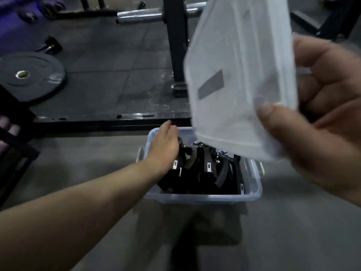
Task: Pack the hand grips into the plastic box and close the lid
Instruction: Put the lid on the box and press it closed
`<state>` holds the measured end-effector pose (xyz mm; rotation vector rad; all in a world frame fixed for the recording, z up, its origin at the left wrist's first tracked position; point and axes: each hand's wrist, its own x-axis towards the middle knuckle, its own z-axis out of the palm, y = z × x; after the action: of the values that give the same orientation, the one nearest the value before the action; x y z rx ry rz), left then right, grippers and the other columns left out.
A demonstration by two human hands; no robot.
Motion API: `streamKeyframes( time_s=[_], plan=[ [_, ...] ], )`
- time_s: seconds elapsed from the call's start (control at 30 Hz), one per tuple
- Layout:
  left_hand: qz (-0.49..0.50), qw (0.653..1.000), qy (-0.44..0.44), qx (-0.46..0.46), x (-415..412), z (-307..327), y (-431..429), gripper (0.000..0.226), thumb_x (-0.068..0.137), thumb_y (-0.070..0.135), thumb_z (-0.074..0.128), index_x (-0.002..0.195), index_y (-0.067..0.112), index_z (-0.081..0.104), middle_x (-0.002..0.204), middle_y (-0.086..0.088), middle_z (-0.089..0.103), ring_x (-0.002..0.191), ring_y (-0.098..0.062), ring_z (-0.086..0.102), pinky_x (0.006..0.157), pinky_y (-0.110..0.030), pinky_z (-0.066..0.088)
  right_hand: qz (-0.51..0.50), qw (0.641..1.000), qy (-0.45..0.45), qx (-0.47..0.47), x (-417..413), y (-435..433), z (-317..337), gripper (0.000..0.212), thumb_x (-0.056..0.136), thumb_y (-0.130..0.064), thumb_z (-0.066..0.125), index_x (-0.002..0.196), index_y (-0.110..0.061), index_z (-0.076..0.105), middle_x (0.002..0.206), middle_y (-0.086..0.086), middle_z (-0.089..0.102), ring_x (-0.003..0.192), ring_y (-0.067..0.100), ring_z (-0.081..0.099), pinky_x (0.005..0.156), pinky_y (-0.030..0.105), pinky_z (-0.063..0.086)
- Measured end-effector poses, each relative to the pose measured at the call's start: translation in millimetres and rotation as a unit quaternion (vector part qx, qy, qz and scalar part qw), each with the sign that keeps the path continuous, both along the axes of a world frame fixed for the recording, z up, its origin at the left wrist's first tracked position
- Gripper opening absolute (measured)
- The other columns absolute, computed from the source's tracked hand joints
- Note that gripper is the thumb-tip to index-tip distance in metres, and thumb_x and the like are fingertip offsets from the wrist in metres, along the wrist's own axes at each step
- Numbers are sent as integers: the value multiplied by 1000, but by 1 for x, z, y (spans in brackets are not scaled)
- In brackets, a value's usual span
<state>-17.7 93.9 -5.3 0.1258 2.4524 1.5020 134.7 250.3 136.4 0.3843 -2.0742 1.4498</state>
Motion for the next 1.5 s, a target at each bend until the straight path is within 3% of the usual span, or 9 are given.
streamKeyframes(
  time_s=[0.07, 0.17, 0.27, 0.43, 0.6, 0.93, 1.13, 1.3, 1.5],
  plan=[
    [47, 996, -43, 55, -10, 10, -9, 44, 96, 42, 37, 121, 13, 60, 116, -1, 64, 104, -22, 60, 93, -33, 47, 10, 997, 16, -78, -1, 2, 6, 43, 80, 1, 59, 121, -12, 52, 86, -9, 71, 72, 6, 67, 61, 23, 54],
    [101, 966, -147, 185, -17, 26, -27, 30, 81, 37, 54, 86, 11, 68, 81, -10, 63, 78, -25, 59, 75, -41, 52, -21, 974, -33, -221, -5, 12, -3, 40, 79, 0, 51, 118, -8, 60, 95, 7, 72, 83, 25, 67, 74, 37, 56],
    [126, 976, -105, 140, -27, 23, -54, 26, 72, 30, 56, 83, 8, 65, 87, -13, 62, 79, -27, 60, 71, -41, 50, -60, 958, -146, -241, -6, 22, -36, 33, 83, -3, 48, 112, -14, 59, 93, 6, 68, 78, 25, 62, 65, 39, 52],
    [86, 986, -37, -138, -15, -9, -95, 36, 83, 45, 54, 91, 11, 65, 87, -4, 67, 75, -23, 63, 58, -27, 45, -194, 848, -492, 24, -1, 41, -108, 33, 98, -29, 44, 86, -5, 63, 75, 8, 68, 57, 15, 62, 50, 24, 47],
    [67, 972, -56, -220, 0, -46, -92, 59, 69, 63, 46, 105, 20, 63, 107, -7, 61, 97, -32, 61, 86, -46, 55, -198, 709, -599, 315, -7, 58, -155, 39, 93, -51, 39, 94, -14, 54, 109, 4, 42, 94, 27, 53, 86, 38, 47],
    [97, 961, -50, -256, -5, -55, -70, 50, 91, 50, 48, 123, 12, 53, 126, -11, 52, 117, -33, 48, 99, -47, 44, -269, 761, -518, 284, -23, 49, -180, 60, 96, -31, 34, 150, -13, 16, 133, 14, 34, 120, 34, 36, 98, 45, 36],
    [132, 957, -60, -249, 2, -56, -70, 41, 86, 55, 51, 115, 27, 53, 132, -6, 37, 124, -31, 35, 110, -43, 28, -286, 772, -462, 329, -16, 47, -198, 58, 98, -33, 28, 148, -5, 19, 137, 15, 32, 121, 32, 33, 103, 46, 31],
    [165, 972, -148, -79, -1, -56, -72, 72, 81, 47, 64, 139, 19, 31, 130, -8, 48, 112, -34, 55, 99, -45, 47, -281, 764, -448, 369, -21, 55, -200, 67, 96, -53, 20, 138, -4, 34, 145, 14, 32, 133, 30, 31, 108, 46, 29],
    [184, 966, -181, -11, 5, -52, -73, 62, 67, 52, 69, 109, 7, 60, 96, -10, 70, 84, -31, 69, 82, -47, 59, -277, 748, -516, 313, -36, 50, -191, 66, 94, -62, 25, 124, -6, 39, 131, 13, 42, 123, 33, 41, 100, 43, 34]
  ],
)
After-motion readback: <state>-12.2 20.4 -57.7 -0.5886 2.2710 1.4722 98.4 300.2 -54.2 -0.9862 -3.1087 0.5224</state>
